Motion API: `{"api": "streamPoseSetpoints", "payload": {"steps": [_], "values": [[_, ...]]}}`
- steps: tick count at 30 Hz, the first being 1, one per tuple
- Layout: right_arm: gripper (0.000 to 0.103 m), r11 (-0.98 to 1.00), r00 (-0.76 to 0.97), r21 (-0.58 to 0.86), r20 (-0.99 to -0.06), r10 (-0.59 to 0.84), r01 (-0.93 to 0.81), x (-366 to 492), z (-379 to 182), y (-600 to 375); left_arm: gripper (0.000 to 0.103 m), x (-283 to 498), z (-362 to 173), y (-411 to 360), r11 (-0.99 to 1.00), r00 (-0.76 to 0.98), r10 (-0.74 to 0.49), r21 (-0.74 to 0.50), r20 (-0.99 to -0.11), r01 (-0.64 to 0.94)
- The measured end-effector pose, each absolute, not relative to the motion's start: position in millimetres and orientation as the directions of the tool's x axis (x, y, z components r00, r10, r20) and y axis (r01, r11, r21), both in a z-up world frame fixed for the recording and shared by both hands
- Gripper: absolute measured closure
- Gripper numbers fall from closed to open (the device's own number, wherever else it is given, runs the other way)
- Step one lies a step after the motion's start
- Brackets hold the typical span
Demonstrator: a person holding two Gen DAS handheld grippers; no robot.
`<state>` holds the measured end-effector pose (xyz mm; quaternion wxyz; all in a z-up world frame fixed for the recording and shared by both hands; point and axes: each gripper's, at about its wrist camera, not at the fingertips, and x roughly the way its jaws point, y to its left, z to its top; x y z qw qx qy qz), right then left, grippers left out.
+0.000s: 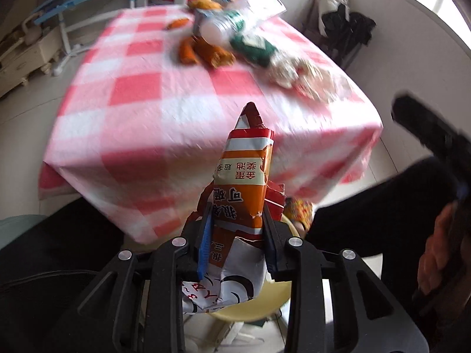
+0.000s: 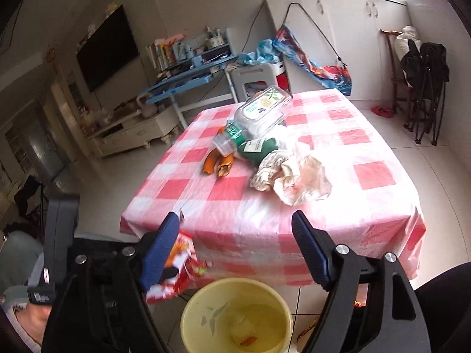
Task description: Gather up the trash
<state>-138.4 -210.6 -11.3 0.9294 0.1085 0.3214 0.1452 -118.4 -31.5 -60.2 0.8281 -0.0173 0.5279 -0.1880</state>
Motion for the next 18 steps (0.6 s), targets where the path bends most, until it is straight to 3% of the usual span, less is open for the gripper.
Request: {"api": "streamPoseSetpoints", "payload": {"steps": [4,8,13,15,18], "values": [[0.026,0.935,0.758,0.325,-0.571,0.314,-0.142,-137.5,-12.8,-224.0,0.068,-132.2,-76.7,-58.0,0.896,0.275,-0.300,-0.171,-0.913,0.411],[0.023,0.941,0.767,0.319,-0.574,0.287,-0.113,-143.9,-11.2,-231.1,0.054,-137.1,-76.4,-63.5,0.887,0.290,-0.292,-0.145,-0.912,0.438],[0.022,0.948,0.767,0.302,-0.582,0.270,-0.105,-144.2,-13.8,-232.9,0.039,-127.0,-58.3,-41.0,0.919,0.395,-0.324,-0.188,-0.859,0.346],[0.021,0.950,0.765,0.292,-0.586,0.268,-0.109,-144.6,-13.8,-231.0,0.027,-122.9,-49.8,-28.7,0.946,0.477,-0.294,-0.179,-0.829,0.272],[0.021,0.954,0.763,0.274,-0.590,0.263,-0.117,-146.0,-13.4,-227.6,0.024,-119.7,-39.6,-9.4,0.964,0.552,-0.264,-0.200,-0.791,0.175]]}}
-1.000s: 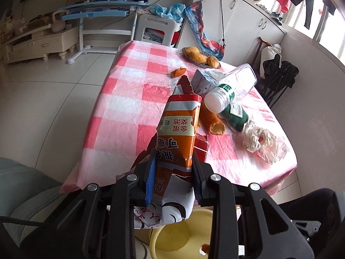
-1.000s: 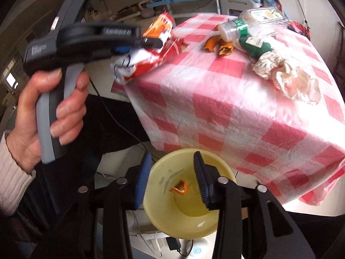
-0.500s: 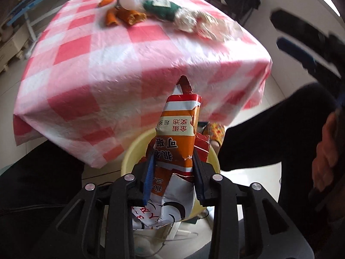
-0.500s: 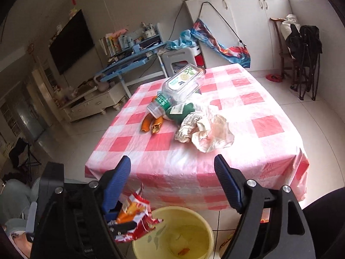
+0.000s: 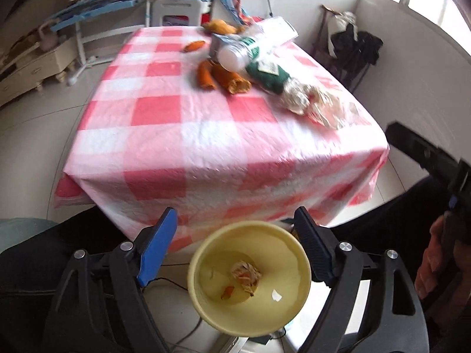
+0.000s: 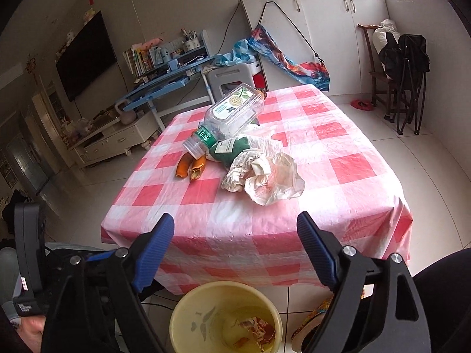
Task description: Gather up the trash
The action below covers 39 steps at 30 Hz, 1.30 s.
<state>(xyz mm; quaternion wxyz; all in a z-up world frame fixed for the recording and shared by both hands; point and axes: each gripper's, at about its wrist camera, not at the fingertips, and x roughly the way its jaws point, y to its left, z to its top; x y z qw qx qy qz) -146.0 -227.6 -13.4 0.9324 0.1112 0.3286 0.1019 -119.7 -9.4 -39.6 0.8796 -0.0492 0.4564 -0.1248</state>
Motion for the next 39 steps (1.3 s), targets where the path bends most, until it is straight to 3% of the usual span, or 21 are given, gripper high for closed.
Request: {"api": "streamPoseSetpoints", "payload": {"steps": [6,39], "values": [[0.020,0.961,0.761,0.247,-0.597,0.254,-0.127,-147.0,-13.0,-222.4,0.023,-111.9,-31.3,8.3,0.976,0.620,-0.207,-0.202,-0.756,0.080],[0.020,0.966,0.752,0.215,-0.612,0.246,-0.140,-147.3,-16.4,-211.8,0.022,-112.2,-32.4,10.2,0.983,0.641,-0.168,-0.172,-0.748,0.057]]}}
